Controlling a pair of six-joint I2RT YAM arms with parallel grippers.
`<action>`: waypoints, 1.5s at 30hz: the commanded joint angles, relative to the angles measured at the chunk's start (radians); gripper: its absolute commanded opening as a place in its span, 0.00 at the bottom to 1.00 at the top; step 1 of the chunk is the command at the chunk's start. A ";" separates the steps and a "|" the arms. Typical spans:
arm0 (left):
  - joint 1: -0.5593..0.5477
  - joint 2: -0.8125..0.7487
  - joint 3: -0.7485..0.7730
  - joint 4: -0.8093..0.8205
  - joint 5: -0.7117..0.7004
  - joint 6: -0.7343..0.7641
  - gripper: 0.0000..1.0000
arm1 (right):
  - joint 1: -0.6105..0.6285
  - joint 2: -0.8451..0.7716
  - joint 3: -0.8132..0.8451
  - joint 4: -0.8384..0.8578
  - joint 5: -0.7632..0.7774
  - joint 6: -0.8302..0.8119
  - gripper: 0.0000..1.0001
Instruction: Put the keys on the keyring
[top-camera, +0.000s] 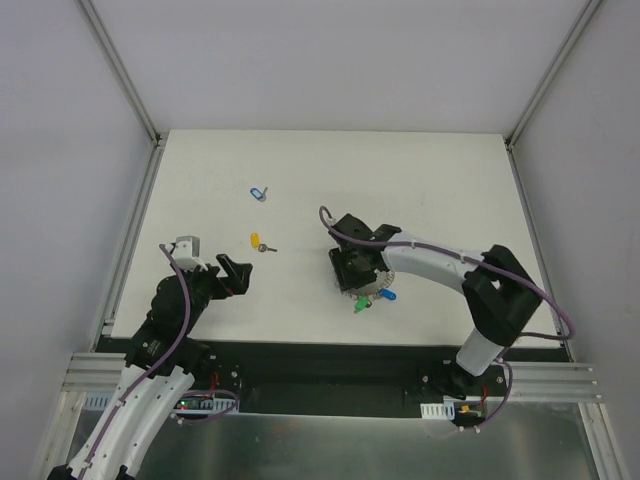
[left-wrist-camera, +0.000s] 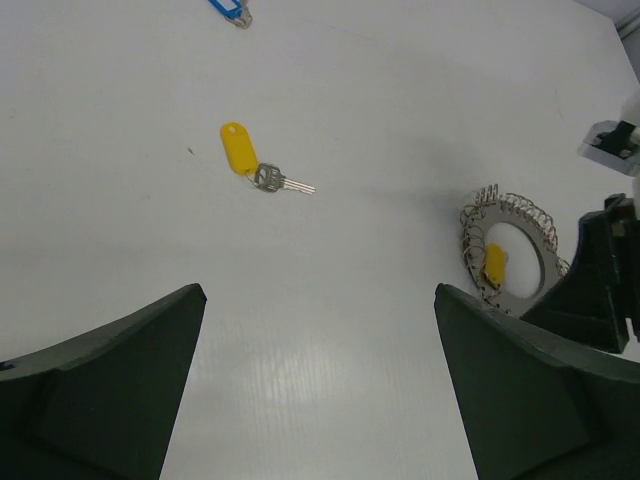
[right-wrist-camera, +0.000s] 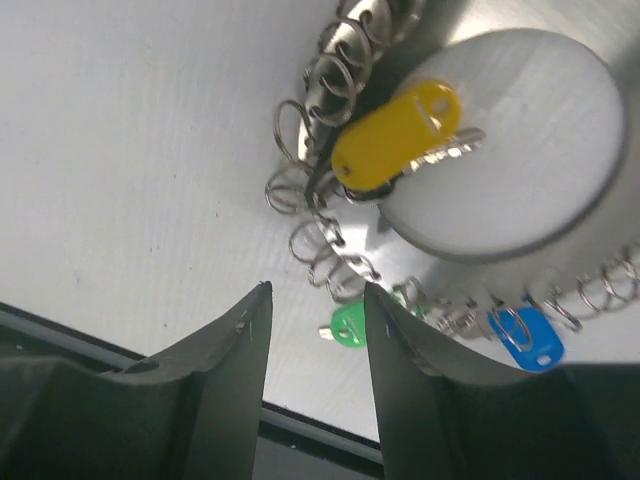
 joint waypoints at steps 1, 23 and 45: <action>0.006 -0.004 0.040 0.003 -0.032 0.004 0.99 | 0.005 -0.254 -0.082 0.044 0.135 -0.010 0.46; 0.006 0.051 0.037 0.005 -0.057 0.033 0.99 | -0.176 -0.610 -0.352 0.154 0.160 -0.068 0.75; 0.002 0.058 0.028 0.029 -0.008 0.033 0.99 | -0.032 -0.124 -0.181 0.198 -0.231 0.156 0.71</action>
